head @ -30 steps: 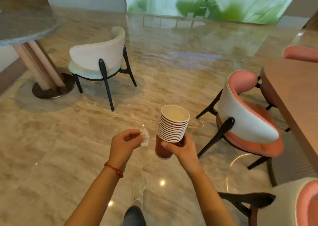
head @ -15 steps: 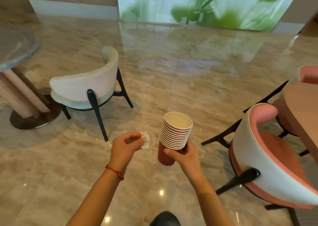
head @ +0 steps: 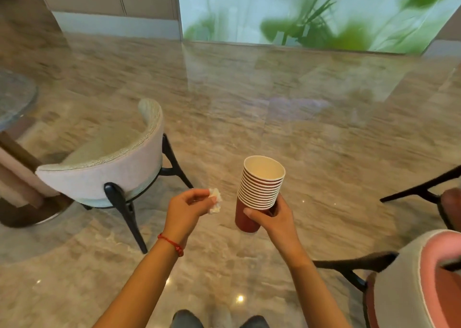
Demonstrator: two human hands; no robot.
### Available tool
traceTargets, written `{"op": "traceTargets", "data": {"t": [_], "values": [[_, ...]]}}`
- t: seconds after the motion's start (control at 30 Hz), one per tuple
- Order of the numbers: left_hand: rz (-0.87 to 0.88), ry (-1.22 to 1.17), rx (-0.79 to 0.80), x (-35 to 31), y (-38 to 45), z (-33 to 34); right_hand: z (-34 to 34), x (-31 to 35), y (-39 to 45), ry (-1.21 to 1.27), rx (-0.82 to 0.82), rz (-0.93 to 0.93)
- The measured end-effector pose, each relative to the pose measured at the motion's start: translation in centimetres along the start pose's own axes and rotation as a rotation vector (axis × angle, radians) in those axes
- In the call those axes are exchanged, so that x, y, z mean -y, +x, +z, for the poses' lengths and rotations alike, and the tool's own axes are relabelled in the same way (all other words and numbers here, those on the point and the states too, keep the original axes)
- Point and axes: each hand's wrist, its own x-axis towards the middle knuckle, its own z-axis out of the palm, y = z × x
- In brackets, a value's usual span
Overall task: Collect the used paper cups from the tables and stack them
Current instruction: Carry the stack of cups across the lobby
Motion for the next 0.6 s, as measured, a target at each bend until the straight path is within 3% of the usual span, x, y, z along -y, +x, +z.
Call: {"op": "traceTargets", "data": {"t": [0.43,0.6], "values": [[0.002,-0.009,-0.015,-4.9,25.7,7.4,0.2,-0.4,26.1,0.022,-0.033,0.039],[0.018,-0.015,0.063,-9.0,37.3,11.2,0.1,1.2,38.4,0.026,-0.093,0.017]]}}
